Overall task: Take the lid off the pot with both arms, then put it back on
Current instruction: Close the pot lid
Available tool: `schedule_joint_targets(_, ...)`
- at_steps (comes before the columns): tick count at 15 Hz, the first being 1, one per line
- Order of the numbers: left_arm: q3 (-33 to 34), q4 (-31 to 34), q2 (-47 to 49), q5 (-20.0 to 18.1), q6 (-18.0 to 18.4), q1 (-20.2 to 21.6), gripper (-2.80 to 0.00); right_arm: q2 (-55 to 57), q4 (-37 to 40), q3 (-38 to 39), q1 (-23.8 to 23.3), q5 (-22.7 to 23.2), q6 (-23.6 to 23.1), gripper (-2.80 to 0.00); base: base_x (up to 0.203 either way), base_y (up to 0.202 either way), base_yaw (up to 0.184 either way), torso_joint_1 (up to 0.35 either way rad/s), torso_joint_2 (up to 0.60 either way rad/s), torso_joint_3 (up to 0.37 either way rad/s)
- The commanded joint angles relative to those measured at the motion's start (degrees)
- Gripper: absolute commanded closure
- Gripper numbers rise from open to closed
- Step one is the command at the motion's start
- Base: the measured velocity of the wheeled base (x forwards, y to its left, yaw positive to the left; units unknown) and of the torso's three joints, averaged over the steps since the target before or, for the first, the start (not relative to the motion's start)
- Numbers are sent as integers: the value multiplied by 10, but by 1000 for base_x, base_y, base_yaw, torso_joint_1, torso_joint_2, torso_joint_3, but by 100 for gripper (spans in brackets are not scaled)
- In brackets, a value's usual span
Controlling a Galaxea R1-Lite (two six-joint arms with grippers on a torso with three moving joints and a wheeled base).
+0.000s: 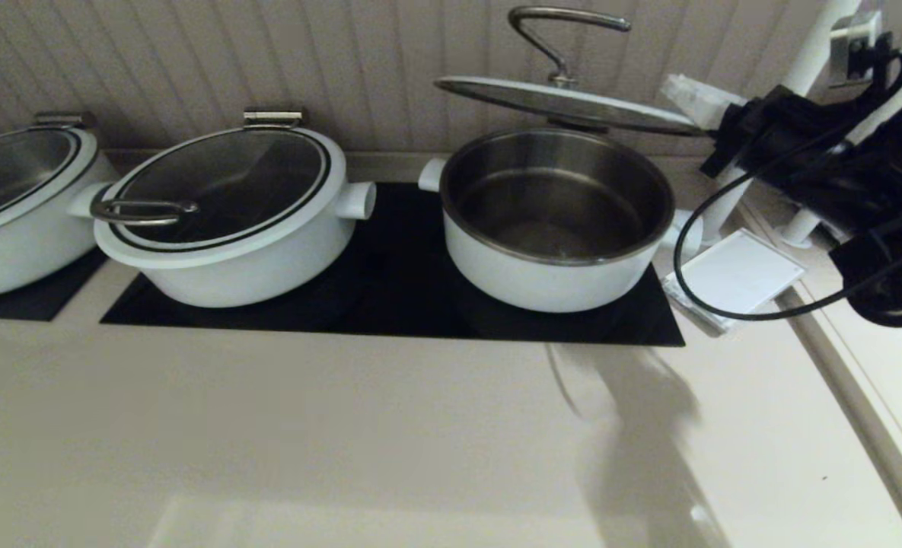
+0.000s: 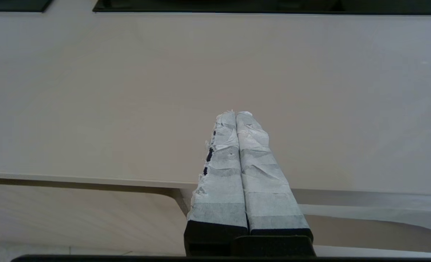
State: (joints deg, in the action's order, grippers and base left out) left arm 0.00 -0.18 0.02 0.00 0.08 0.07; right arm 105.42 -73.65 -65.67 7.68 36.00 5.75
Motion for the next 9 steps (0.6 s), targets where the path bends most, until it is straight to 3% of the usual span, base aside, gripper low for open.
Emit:
schedule_joint_targets(1, 0, 0, 0, 0, 0, 0, 0, -2, -18, 35, 5, 2, 0, 0, 0, 0, 0, 0, 0, 0)
schedule_joint_targets(9, 0, -1, 0, -1, 0, 0, 0, 22, -122, 155, 9, 2, 0, 0, 0, 0, 0, 0, 0, 0)
